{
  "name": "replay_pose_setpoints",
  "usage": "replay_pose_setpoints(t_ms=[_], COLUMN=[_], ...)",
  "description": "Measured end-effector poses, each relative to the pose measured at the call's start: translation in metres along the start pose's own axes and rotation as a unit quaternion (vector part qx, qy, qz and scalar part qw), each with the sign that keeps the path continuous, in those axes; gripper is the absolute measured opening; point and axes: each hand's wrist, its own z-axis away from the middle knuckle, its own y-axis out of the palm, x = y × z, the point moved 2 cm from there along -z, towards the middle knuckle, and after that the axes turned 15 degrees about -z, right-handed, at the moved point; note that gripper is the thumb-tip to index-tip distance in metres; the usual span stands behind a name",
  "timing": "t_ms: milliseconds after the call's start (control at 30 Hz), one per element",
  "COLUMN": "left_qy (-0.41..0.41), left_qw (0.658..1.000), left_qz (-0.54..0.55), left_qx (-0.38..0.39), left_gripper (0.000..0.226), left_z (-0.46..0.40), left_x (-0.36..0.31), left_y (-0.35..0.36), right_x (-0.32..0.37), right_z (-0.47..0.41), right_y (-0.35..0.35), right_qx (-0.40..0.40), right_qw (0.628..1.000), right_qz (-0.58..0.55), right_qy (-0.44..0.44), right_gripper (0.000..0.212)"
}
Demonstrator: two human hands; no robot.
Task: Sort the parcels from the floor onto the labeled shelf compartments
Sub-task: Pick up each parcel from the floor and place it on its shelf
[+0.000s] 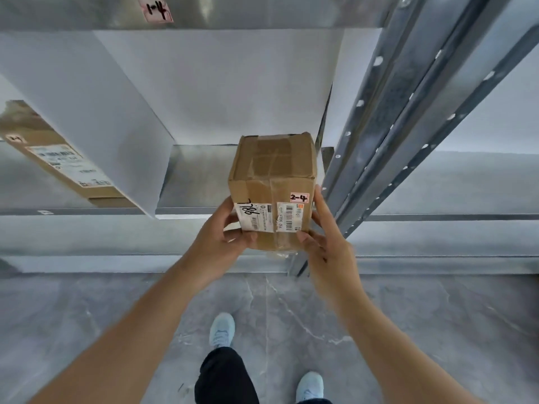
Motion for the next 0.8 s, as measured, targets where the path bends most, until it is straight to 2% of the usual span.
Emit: replay_pose_setpoints(t_ms=[300,800], left_qy=[0.036,0.084], left_qw=[0.999,0.991], left_qz=[-0.022,-0.102], left_qx=[-0.002,0.006], left_gripper=[0.065,0.076], left_z=[-0.023,-0.063], left_x=[0.028,0.031], left_y=[0.008,0.01], right_x=[-0.037,-0.044], right_z=[-0.015,-0.041], right_y=[0.007,0.01], right_qx=[-0.022,-0.1], right_qw=[0.999,0.995], right_qz=[-0.022,-0.005], right_qy=[-0.018,-0.011], right_gripper=[0.078,0.077])
